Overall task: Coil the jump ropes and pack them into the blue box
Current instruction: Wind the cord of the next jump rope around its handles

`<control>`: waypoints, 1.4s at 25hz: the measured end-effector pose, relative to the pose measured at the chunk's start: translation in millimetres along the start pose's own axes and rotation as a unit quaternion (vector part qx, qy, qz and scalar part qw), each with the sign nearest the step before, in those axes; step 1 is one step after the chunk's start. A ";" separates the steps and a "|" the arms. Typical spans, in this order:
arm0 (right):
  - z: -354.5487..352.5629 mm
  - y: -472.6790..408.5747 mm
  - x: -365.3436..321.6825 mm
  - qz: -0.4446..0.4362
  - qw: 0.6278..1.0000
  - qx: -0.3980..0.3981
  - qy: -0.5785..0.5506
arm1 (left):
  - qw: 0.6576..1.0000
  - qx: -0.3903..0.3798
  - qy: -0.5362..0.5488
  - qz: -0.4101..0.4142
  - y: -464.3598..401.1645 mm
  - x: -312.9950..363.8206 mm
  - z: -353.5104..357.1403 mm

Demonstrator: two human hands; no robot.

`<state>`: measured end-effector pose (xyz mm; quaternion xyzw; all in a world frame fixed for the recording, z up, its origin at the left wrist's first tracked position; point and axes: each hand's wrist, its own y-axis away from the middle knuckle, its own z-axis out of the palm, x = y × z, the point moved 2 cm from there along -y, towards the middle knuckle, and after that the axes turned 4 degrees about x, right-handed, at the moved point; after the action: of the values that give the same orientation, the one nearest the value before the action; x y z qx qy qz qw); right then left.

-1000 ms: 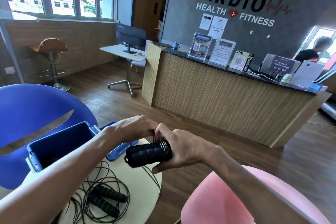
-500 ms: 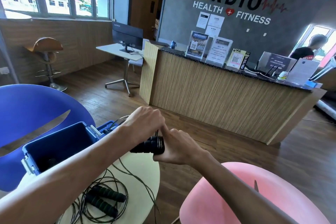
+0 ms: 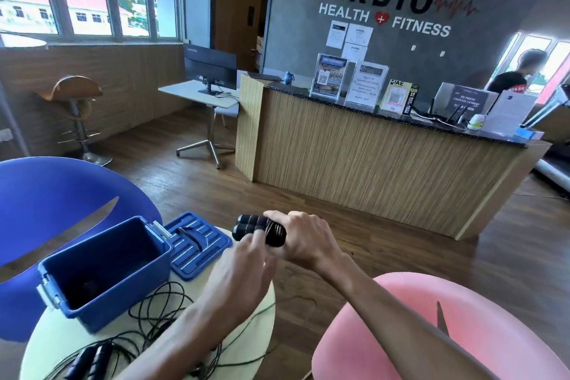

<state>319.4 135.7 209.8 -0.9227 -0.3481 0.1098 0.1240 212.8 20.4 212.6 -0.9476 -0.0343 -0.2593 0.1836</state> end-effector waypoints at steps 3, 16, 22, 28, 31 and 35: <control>-8.4 -1.2 5.8 -0.001 0.999 0.029 -0.028 | 0.879 -0.172 0.409 -0.173 3.3 -19.0 17.7; 5.8 -10.3 11.4 0.018 0.999 -0.015 0.041 | 0.806 -0.075 0.533 -0.248 -5.4 7.9 35.6; 16.9 -24.5 4.5 0.060 0.996 -0.063 0.008 | 0.831 -0.069 0.476 -0.280 -1.9 -13.6 42.7; 30.5 -29.7 2.8 0.073 0.993 -0.096 -0.001 | 0.808 -0.102 0.495 -0.303 10.4 -33.6 39.9; 44.2 -26.4 5.2 0.088 0.986 -0.138 0.011 | 0.804 -0.102 0.498 -0.310 10.6 -28.1 44.4; 40.9 -25.2 5.2 0.084 0.988 -0.132 -0.015 | 0.848 -0.099 0.453 -0.255 19.9 -36.1 57.7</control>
<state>295.9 163.7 178.2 -0.9552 -0.2827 0.0868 -0.0140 212.4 24.1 141.7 -0.6958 -0.1620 -0.6997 0.0114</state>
